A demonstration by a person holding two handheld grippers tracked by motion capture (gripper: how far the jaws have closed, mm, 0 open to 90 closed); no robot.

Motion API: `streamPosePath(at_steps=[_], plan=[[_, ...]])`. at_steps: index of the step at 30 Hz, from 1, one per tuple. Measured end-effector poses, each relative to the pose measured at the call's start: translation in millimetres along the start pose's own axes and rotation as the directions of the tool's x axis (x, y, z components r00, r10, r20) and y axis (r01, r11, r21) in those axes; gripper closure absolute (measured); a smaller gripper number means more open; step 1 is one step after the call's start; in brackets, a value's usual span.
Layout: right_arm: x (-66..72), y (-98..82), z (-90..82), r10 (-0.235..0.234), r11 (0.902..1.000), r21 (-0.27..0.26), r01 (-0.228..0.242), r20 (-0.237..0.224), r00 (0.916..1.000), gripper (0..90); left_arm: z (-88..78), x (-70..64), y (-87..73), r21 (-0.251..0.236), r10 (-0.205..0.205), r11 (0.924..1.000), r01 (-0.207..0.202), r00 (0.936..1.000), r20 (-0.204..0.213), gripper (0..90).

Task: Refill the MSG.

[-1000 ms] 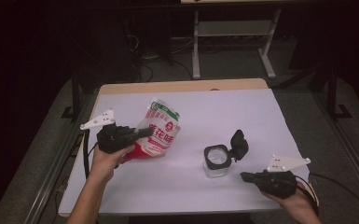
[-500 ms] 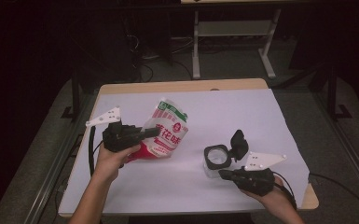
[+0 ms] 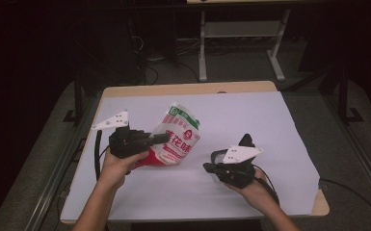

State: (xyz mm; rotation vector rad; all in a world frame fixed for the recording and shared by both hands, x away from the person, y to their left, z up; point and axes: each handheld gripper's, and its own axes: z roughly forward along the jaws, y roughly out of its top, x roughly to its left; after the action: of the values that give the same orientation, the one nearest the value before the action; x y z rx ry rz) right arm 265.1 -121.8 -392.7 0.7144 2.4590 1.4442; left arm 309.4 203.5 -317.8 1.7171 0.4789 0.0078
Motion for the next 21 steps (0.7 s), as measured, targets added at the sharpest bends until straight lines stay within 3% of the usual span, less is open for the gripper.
streamPosePath(at_steps=[5,11,21], plan=[[1.5,9.7,17.8,-0.015,0.9999,0.004,0.015,0.016,0.9998,89.9,2.0,-4.3,4.5,-0.010,-0.012,0.9999,0.012,0.9995,0.029,90.0],[2.2,18.6,29.5,0.001,1.0000,-0.003,-0.001,0.043,0.9991,90.0,4.9,-9.0,11.3,-0.008,-0.019,0.9998,0.020,0.9985,0.052,90.0],[10.9,18.7,39.0,-0.001,0.9991,-0.042,0.003,0.060,0.9982,90.0,15.2,-12.8,14.9,-0.018,-0.038,0.9990,0.040,0.9965,0.074,90.0]])
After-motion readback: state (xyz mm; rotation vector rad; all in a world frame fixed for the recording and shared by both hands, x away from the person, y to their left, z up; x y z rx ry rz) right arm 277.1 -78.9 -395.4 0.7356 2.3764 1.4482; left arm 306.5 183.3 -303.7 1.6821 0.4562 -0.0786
